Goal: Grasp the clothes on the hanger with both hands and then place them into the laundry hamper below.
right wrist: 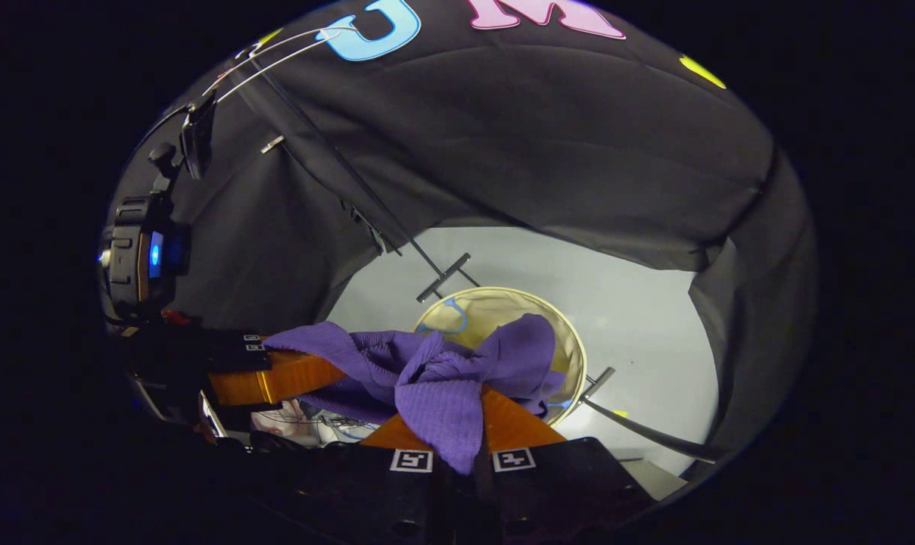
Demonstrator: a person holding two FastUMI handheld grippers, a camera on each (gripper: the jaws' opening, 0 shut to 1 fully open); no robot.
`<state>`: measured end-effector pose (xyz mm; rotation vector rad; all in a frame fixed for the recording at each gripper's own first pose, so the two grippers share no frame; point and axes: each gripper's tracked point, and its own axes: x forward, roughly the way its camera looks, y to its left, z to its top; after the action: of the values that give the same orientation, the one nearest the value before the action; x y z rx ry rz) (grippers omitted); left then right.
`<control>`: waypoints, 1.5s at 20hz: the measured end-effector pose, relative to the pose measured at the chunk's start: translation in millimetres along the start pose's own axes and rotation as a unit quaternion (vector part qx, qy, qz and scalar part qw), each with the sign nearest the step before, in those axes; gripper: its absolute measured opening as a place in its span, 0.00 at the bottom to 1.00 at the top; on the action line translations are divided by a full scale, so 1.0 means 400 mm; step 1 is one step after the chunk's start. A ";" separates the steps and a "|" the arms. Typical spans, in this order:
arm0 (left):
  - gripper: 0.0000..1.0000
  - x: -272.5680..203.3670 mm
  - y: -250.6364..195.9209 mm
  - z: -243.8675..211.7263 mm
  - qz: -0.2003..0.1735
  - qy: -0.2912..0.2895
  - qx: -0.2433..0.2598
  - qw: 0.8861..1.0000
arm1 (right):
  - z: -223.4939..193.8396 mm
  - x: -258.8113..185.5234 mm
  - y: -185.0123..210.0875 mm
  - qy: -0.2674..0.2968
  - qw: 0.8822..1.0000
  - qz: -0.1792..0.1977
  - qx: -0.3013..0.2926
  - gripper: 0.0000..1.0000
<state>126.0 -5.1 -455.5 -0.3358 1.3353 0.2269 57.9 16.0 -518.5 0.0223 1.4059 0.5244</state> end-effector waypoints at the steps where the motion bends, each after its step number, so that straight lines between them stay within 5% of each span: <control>1: 0.06 -0.001 -0.001 0.002 -0.001 0.002 0.001 1.000 | 0.000 0.000 0.001 0.003 1.000 -0.002 -0.005 0.14; 8: 0.08 -0.004 -0.028 0.001 -0.021 0.014 0.006 1.000 | 0.000 -0.020 -0.002 0.012 0.999 -0.012 -0.030 0.10; 11: 0.75 0.068 -0.031 0.003 -0.014 0.013 0.018 1.000 | 0.013 -0.010 -0.002 0.002 0.999 -0.020 -0.050 1.00; 12: 0.97 0.002 -0.010 0.006 -0.009 0.013 0.026 1.000 | 0.019 -0.012 -0.006 -0.001 0.998 -0.026 -0.060 0.99; 30: 0.95 -0.067 -0.002 0.025 -0.022 -0.056 0.040 0.997 | 0.030 -0.087 0.005 -0.045 0.997 -0.043 -0.036 0.99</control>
<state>129.5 -1.4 -427.4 -0.2815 1.2210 0.1531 65.9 8.6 -483.5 -0.0716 1.2936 0.4962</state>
